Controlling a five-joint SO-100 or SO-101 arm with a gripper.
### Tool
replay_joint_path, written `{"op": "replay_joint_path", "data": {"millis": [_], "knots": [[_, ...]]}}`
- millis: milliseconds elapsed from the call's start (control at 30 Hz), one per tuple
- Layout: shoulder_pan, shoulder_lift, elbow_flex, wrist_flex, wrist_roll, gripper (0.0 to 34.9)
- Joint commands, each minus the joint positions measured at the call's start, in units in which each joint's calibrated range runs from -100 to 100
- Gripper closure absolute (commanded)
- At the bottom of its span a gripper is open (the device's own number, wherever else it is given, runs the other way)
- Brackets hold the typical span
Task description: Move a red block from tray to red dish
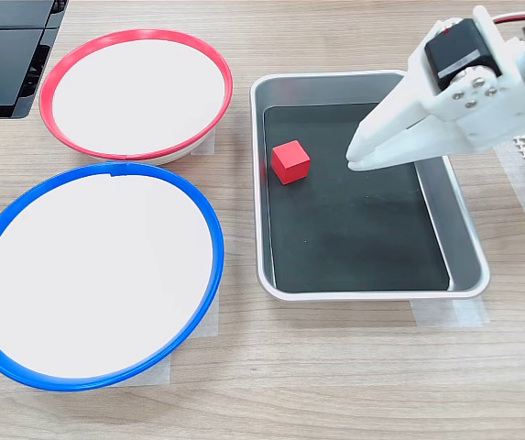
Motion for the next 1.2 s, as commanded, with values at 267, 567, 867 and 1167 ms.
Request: {"op": "replay_joint_path", "data": {"millis": [267,567,867,1167], "knots": [[10.2,58.9,-53.8,16.9,22.2,34.6],[9.6,72.8,-56.3,9.8,29.1,25.3],[9.7,79.8,-57.4,5.2,30.4,17.4],[8.3,84.9,-57.1,0.5,29.3,17.2]]}}
